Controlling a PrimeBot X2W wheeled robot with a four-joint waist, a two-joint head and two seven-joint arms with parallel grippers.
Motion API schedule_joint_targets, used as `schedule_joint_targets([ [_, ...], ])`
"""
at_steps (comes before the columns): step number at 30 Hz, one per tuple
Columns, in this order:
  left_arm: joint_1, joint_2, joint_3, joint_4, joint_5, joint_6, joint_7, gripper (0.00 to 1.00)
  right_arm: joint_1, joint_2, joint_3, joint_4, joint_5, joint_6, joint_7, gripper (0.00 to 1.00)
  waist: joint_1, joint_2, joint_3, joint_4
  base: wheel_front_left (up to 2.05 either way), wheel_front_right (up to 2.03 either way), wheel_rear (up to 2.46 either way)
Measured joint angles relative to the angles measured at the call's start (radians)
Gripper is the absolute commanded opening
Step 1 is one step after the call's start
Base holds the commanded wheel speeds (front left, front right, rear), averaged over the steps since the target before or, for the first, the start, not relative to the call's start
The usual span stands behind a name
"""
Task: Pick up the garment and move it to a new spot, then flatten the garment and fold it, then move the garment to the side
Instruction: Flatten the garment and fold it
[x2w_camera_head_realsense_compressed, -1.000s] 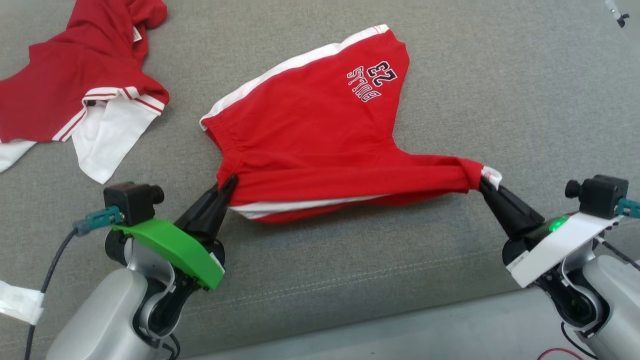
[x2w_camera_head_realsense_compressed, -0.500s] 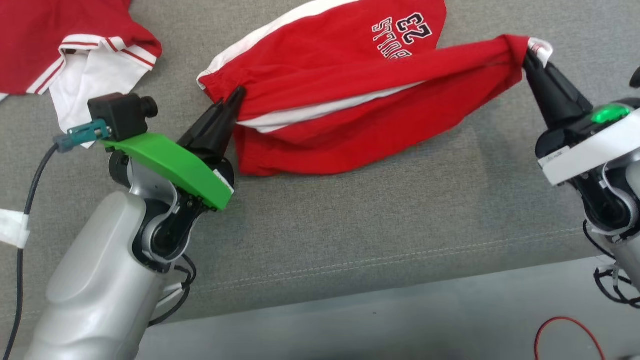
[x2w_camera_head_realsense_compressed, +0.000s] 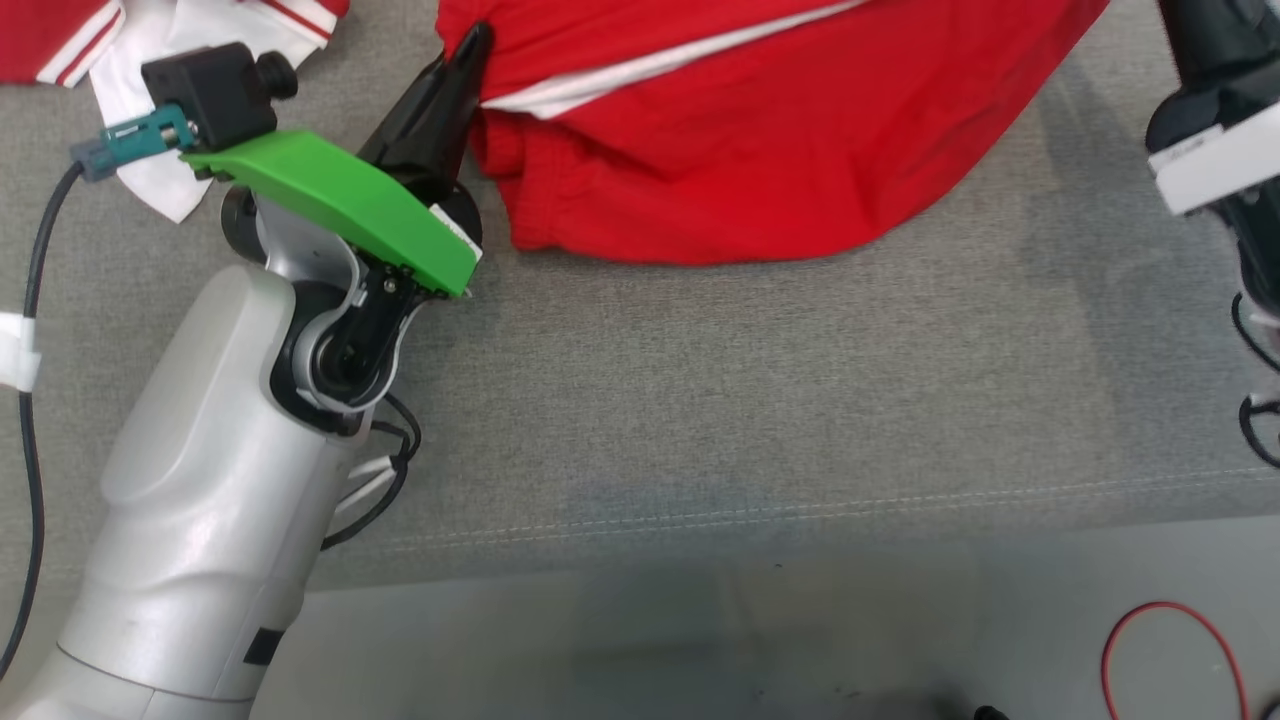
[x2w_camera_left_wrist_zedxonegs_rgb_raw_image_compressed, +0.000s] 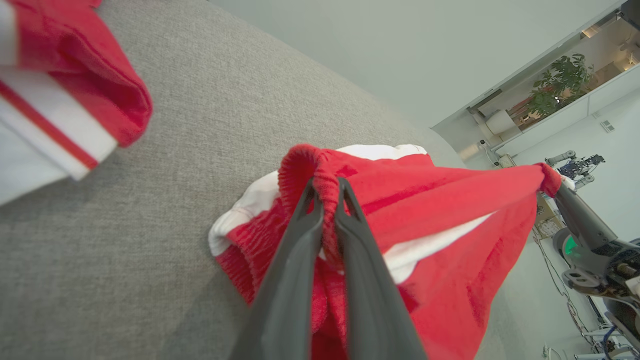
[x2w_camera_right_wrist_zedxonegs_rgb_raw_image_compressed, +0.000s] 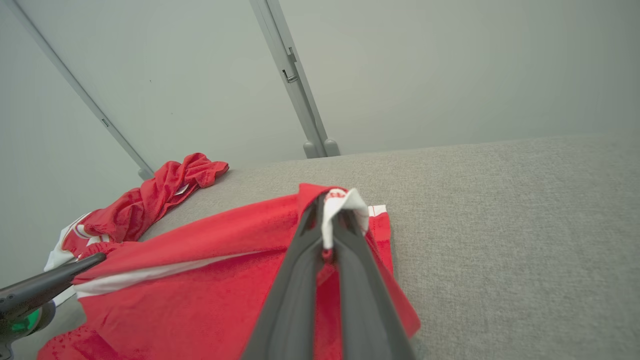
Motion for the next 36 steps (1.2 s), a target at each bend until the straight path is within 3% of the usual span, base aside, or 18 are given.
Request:
schedule_joint_targets([
  [9,-0.056,-0.029,-0.005,0.039,0.010,-0.002,-0.012,0.00,-0.129,0.002,-0.002,0.071,-0.037,-0.029,0.039,0.00,0.0000,0.0000,0.064,0.047,0.00,0.00,0.00],
  [17,-0.107,-0.039,-0.007,0.080,0.024,-0.011,-0.038,0.00,-0.222,0.046,0.026,0.170,-0.067,-0.078,0.089,0.00,0.0000,0.0000,0.095,0.073,0.00,0.00,0.00],
  [21,-0.125,-0.046,-0.015,0.103,0.028,-0.018,-0.041,0.03,-0.246,0.056,0.030,0.210,-0.080,-0.087,0.096,0.00,-0.0001,0.0000,0.099,0.078,0.00,0.00,0.00],
  [22,-0.130,-0.048,-0.017,0.109,0.028,-0.020,-0.041,0.12,-0.252,0.059,0.031,0.220,-0.080,-0.087,0.096,0.00,-0.0001,0.0000,0.100,0.078,0.00,0.00,0.00],
  [23,-0.136,-0.048,-0.021,0.114,0.028,-0.020,-0.041,0.31,-0.257,0.062,0.032,0.229,-0.082,-0.087,0.096,0.00,-0.0001,0.0000,0.100,0.079,0.00,0.00,0.00],
  [24,-0.141,-0.049,-0.024,0.120,0.030,-0.023,-0.041,0.78,-0.261,0.063,0.033,0.237,-0.088,-0.087,0.096,0.00,0.0000,0.0000,0.100,0.079,0.00,0.00,0.00],
  [25,-0.144,-0.050,-0.026,0.125,0.032,-0.023,-0.041,1.00,-0.265,0.066,0.035,0.246,-0.090,-0.087,0.097,0.11,0.0000,0.0000,0.100,0.079,0.00,0.00,0.00],
  [26,-0.147,-0.051,-0.030,0.128,0.039,-0.027,-0.041,1.00,-0.268,0.069,0.037,0.255,-0.091,-0.088,0.097,0.31,-0.0001,0.0000,0.100,0.079,0.00,0.00,0.00],
  [27,-0.149,-0.051,-0.033,0.131,0.049,-0.028,-0.041,1.00,-0.272,0.073,0.038,0.263,-0.094,-0.095,0.097,0.75,0.0000,0.0000,0.100,0.079,0.00,0.00,0.00],
  [28,-0.150,-0.052,-0.034,0.133,0.053,-0.028,-0.041,1.00,-0.276,0.078,0.038,0.273,-0.096,-0.097,0.095,1.00,0.0000,0.0000,0.100,0.079,0.00,0.00,0.00],
  [36,-0.148,-0.050,-0.063,0.166,0.069,-0.042,-0.070,1.00,-0.280,0.109,0.038,0.347,-0.109,-0.103,0.028,1.00,0.0000,0.0000,0.074,0.079,0.00,0.00,0.00],
])
